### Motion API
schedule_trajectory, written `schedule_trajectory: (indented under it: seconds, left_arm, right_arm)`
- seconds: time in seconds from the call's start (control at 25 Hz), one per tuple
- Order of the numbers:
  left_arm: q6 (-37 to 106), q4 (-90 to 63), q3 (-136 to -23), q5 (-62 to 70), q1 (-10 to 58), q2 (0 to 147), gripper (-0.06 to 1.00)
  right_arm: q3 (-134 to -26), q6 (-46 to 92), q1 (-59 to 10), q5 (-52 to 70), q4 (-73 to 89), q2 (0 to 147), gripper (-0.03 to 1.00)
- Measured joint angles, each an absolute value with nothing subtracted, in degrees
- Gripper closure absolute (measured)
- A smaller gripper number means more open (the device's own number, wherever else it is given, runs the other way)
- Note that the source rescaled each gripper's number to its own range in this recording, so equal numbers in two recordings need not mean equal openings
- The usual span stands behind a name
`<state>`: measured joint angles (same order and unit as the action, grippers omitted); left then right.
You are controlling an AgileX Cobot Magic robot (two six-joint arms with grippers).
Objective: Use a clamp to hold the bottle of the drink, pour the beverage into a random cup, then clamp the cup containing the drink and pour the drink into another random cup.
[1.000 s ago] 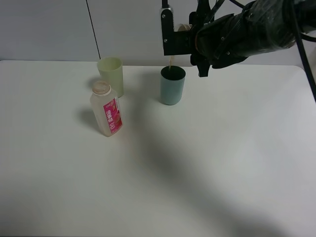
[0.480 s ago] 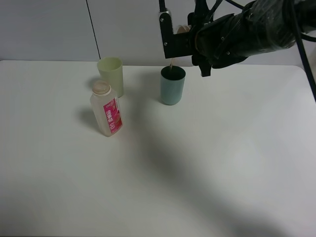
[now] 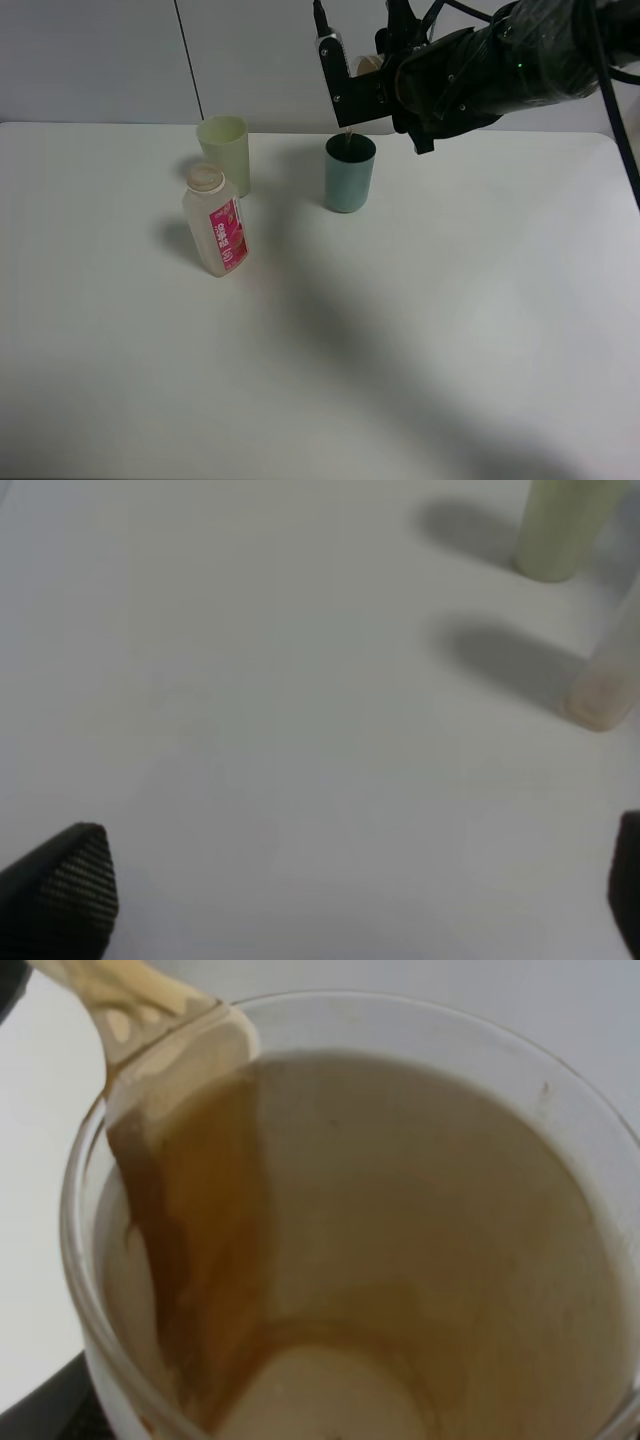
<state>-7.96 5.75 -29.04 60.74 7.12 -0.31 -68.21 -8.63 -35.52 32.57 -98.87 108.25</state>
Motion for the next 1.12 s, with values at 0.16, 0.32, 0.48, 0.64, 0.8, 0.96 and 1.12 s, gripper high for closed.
schedule_trajectory:
  seconds: [0.16, 0.32, 0.48, 0.64, 0.8, 0.96, 1.12]
  left_arm:
    - [-8.0, 5.8, -29.0, 60.7, 7.1, -0.3, -0.06]
    - [-8.0, 5.8, -29.0, 60.7, 7.1, -0.3, -0.06]
    - [-8.0, 5.8, -29.0, 60.7, 7.1, -0.3, -0.06]
    - [-8.0, 5.8, -29.0, 60.7, 7.1, -0.3, -0.06]
    - [-8.0, 5.8, -29.0, 60.7, 7.1, -0.3, -0.06]
    - [-8.0, 5.8, -29.0, 60.7, 7.1, -0.3, -0.06]
    - [-8.0, 5.8, -29.0, 60.7, 7.1, -0.3, -0.06]
  right_arm:
    - [-68.2, -6.4, -35.5, 32.6, -98.9, 108.3, 0.97]
    - [-68.2, -3.3, -35.5, 32.6, -98.9, 108.3, 0.97]
    - [-68.2, 1.0, -35.5, 32.6, -99.0, 108.3, 0.97]
    - [-68.2, 5.6, -35.5, 32.6, -99.3, 108.3, 0.97]
    - [-68.2, 6.8, -35.5, 32.6, -99.3, 108.3, 0.97]
    - [-68.2, 2.5, -35.5, 32.6, -99.3, 108.3, 0.97]
    - [-68.2, -16.0, -35.5, 32.6, -99.4, 108.3, 0.97]
